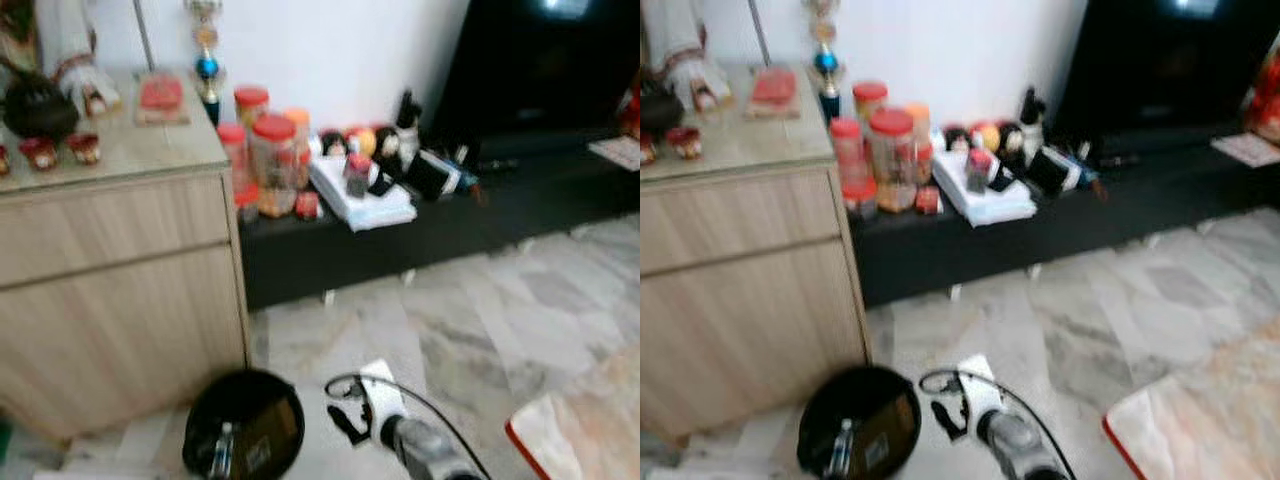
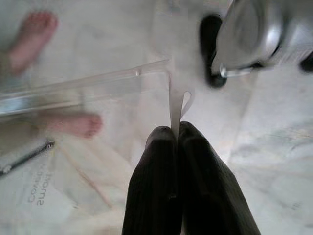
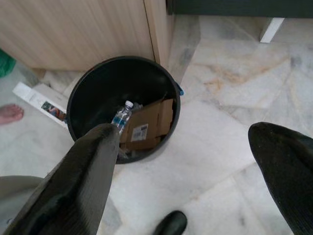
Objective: Picking trash to rubbish bin
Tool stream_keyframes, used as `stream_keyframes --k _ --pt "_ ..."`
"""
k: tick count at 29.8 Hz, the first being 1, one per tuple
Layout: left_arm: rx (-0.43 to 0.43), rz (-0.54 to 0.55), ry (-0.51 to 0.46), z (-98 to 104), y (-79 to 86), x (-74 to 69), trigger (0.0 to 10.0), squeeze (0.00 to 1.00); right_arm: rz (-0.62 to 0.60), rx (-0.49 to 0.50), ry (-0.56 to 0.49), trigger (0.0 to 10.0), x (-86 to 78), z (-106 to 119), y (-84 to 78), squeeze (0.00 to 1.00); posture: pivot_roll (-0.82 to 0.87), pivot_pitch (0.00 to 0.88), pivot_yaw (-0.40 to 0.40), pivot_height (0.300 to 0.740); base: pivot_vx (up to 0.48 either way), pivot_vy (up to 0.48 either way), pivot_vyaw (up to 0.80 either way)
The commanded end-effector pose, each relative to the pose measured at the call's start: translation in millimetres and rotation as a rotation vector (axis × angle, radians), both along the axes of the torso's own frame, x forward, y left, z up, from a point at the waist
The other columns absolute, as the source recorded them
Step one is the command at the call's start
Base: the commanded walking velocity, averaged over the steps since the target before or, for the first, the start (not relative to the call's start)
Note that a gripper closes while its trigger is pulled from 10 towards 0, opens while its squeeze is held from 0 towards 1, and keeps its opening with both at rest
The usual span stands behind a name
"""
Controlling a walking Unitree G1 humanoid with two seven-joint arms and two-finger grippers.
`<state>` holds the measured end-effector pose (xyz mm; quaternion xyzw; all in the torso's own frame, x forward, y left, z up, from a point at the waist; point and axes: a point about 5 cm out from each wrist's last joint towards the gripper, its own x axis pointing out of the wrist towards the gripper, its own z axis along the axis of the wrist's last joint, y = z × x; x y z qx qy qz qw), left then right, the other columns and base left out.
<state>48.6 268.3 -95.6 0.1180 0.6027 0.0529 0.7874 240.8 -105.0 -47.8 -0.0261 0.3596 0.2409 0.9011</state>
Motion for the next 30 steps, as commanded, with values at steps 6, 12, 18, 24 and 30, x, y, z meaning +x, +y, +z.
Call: stream_keyframes --k 6,12,18,24,30 --pt "0.166 0.001 -0.039 12 26.0 3.5 10.0 0.00 0.005 -0.013 -0.004 10.0 1.7 1 -3.1 0.00 0.15 0.000 -0.093 0.740 0.000 0.000 0.00" --pt "0.260 -0.072 -0.142 33 31.5 23.3 10.0 0.00 0.010 -0.010 -0.002 10.0 1.1 1 -3.1 0.00 0.17 0.000 -0.096 0.740 0.000 0.000 0.00" --pt "0.456 -0.301 -0.321 103 26.4 65.1 10.0 0.00 0.021 -0.008 -0.002 10.0 2.0 1 -1.8 0.00 0.19 0.004 -0.109 0.740 0.000 0.000 0.00" --pt "0.612 -0.433 -0.572 178 11.1 124.4 10.0 0.00 0.026 -0.007 -0.010 10.0 4.8 4 1.0 0.00 0.20 0.006 -0.111 0.740 0.000 0.000 0.00" --pt "0.652 -0.531 -0.903 234 -26.9 181.3 10.0 0.00 0.000 0.005 -0.047 10.0 12.1 9 1.8 0.00 0.18 0.000 -0.104 0.740 0.000 0.000 0.00"
